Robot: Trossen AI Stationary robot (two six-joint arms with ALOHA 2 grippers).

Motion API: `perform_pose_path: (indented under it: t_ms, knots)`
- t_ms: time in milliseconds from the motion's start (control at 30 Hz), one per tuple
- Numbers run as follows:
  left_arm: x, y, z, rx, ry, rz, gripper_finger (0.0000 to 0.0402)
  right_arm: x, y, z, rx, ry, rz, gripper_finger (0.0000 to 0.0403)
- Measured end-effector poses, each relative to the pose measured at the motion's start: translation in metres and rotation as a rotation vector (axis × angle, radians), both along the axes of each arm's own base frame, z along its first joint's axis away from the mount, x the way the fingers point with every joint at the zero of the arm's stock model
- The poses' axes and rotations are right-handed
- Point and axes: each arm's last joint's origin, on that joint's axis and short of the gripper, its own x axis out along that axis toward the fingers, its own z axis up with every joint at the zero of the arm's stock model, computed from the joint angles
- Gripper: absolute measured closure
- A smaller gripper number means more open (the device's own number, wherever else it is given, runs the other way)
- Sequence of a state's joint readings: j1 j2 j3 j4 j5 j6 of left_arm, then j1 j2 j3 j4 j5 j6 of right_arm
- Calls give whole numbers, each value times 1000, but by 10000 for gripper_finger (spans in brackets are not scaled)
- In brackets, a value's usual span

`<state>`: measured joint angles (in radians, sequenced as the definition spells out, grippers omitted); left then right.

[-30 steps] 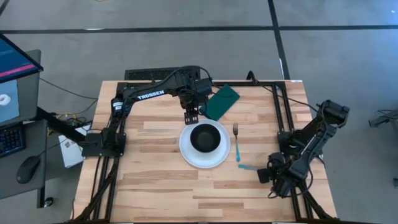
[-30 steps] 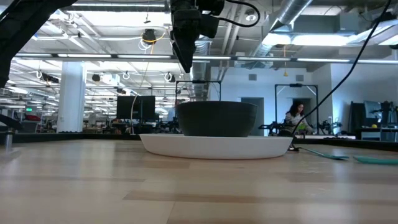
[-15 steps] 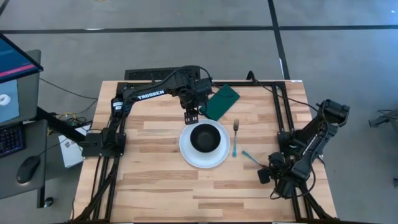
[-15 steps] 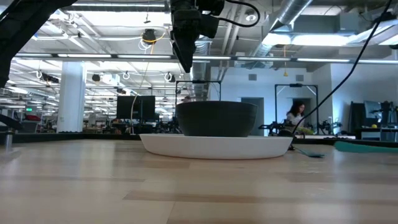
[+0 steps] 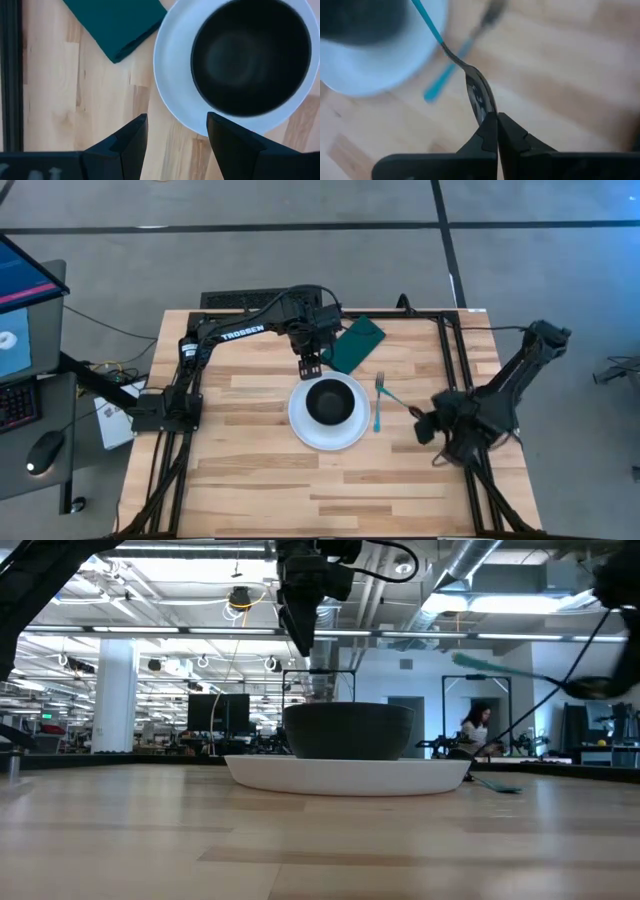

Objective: Set table place
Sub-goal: Put the blue spoon into the black bowl

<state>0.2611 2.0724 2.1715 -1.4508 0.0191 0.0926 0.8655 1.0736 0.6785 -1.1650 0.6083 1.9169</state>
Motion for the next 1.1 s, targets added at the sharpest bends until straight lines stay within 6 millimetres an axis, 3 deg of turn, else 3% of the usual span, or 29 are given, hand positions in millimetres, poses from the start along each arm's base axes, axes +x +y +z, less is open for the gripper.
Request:
perform_pose_path:
  t_ms: [333,533,833,1100]
  knots:
    - [-7,-2,-1,-17,77,-28,207,44,-50,37,-120,-174,282,385]
    - [-15,-9,16,-1,28,-57,207,73,-86,49,-72,-271,444,385]
    - [-46,-25,66,42,-139,-39,207,124,-130,29,69,-395,641,385]
    - [-57,-28,78,45,-175,-14,207,169,-144,-16,227,-448,755,385]
